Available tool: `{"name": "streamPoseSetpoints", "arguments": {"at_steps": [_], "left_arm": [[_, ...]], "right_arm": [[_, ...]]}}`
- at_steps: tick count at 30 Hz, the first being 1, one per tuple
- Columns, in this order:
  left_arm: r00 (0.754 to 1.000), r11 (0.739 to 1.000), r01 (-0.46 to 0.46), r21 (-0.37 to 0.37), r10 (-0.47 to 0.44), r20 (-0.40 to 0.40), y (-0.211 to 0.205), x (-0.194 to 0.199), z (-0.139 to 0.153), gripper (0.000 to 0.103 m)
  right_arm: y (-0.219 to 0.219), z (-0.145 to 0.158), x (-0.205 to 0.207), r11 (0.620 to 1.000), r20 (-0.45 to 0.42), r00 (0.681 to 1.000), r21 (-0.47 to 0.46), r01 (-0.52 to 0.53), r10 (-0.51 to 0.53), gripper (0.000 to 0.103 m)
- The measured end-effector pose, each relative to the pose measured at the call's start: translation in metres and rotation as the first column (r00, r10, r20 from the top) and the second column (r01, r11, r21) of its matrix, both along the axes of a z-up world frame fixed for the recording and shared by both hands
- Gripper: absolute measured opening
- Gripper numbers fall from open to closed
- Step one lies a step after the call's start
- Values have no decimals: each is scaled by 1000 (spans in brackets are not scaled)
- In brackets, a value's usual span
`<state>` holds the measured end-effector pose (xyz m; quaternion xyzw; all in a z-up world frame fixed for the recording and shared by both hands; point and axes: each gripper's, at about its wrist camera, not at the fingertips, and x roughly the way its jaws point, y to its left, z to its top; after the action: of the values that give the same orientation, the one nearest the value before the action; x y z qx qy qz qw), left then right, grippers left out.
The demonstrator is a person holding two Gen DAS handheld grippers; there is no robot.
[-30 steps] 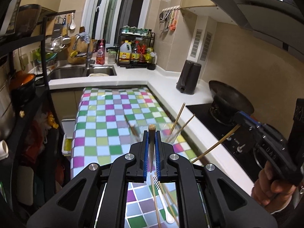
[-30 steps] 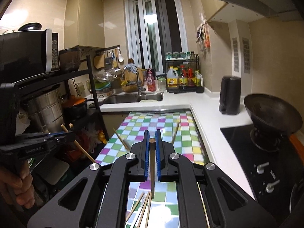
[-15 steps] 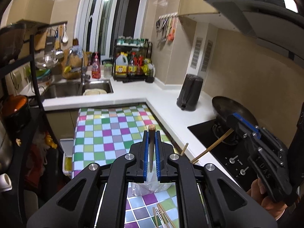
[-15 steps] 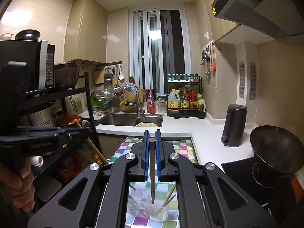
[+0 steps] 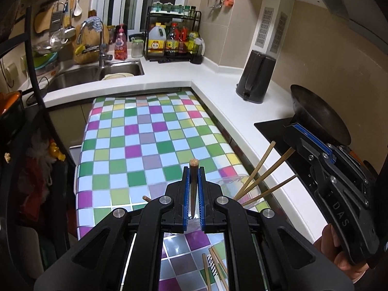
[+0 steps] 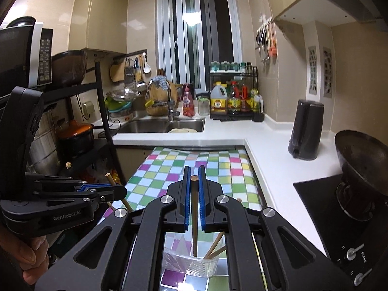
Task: Organize utensils
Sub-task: 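Lift both held chopsticks and carry them over the clear container, then open both tools to drop the chopsticks into the container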
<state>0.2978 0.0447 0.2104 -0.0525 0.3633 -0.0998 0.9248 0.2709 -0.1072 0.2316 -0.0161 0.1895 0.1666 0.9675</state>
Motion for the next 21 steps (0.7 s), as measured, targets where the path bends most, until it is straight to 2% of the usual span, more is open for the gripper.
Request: {"name": "streamPoseSetpoints", "arguments": {"at_steps": [8,10,11,12,13,21], "left_arm": [[1000,1000,3,15,-3,-25,-10,2,-23,7],[1000,1000,-6,21,6,-23,-11,1,-22,10],[1000,1000,-12,23,12,-16,-11,-1,-20,15],[1000,1000,-16,22,16,-7,-10,-2,-17,26],[1000,1000,-20,19,20,11,-8,-7,-12,31],[988,997,-71,16,68,137,-1,-55,22,32]], "right_arm": [[2,-23,5,999,-67,997,-40,25,-28,7],[3,-24,5,998,-73,996,-50,40,-43,12],[3,-24,4,997,-76,996,-54,47,-51,16],[2,-23,1,997,-74,996,-54,53,-57,26],[2,-21,-1,997,-69,996,-54,59,-63,32],[-7,0,-33,994,-44,994,-58,93,-96,36]]}}
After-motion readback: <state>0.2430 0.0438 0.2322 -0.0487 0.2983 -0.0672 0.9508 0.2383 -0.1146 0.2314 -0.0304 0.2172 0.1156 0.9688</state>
